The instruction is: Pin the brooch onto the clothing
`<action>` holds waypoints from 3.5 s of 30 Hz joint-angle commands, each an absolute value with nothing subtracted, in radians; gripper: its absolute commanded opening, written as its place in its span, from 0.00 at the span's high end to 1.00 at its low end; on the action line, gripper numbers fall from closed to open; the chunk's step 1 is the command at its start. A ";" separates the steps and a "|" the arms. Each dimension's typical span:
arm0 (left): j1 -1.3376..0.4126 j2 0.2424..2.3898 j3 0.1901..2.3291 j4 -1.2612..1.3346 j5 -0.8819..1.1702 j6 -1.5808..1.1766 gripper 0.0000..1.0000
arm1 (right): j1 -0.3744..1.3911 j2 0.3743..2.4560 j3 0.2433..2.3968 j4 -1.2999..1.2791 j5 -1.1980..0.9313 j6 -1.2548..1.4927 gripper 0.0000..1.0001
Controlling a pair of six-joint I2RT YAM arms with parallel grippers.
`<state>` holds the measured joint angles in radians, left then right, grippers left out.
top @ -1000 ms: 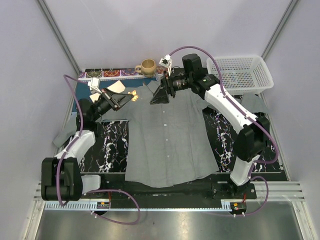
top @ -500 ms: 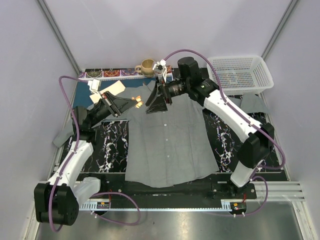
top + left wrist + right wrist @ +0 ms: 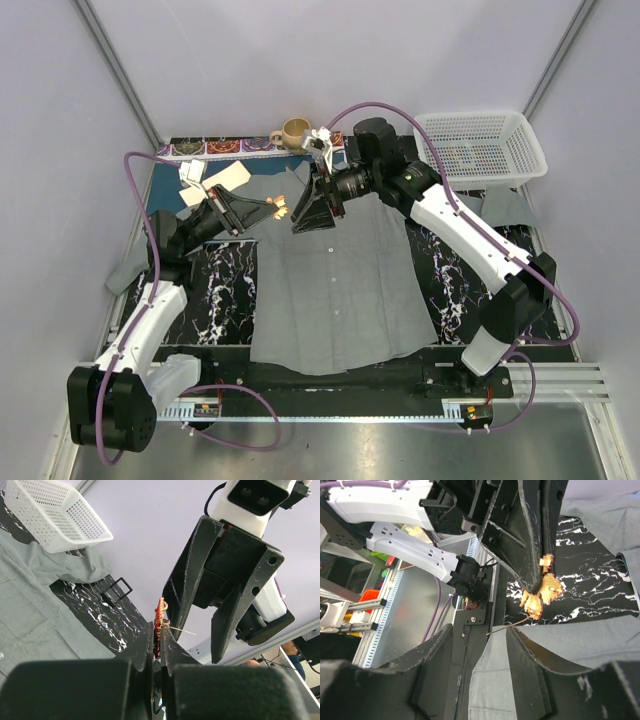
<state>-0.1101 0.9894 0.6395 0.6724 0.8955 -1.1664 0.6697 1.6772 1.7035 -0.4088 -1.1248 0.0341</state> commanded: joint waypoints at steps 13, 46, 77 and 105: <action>-0.140 0.940 0.727 0.611 0.965 -1.012 1.00 | 0.653 1.689 1.749 -0.494 -1.098 0.026 0.24; -0.164 0.950 0.721 0.595 0.953 -1.052 0.55 | 0.655 1.677 1.697 -0.391 -1.160 0.113 1.00; -0.196 0.983 0.721 0.629 0.948 -1.072 0.86 | 0.664 1.698 1.712 -0.431 -1.146 0.089 1.00; -0.012 1.659 0.696 1.115 0.624 -1.324 1.00 | 0.456 2.172 2.046 -0.431 -0.467 0.253 0.36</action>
<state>-0.0563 1.5642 0.6502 0.9134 0.7002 -1.2797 0.4278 2.1139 1.9503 -0.4618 -0.6853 0.2008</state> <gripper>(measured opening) 0.035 0.629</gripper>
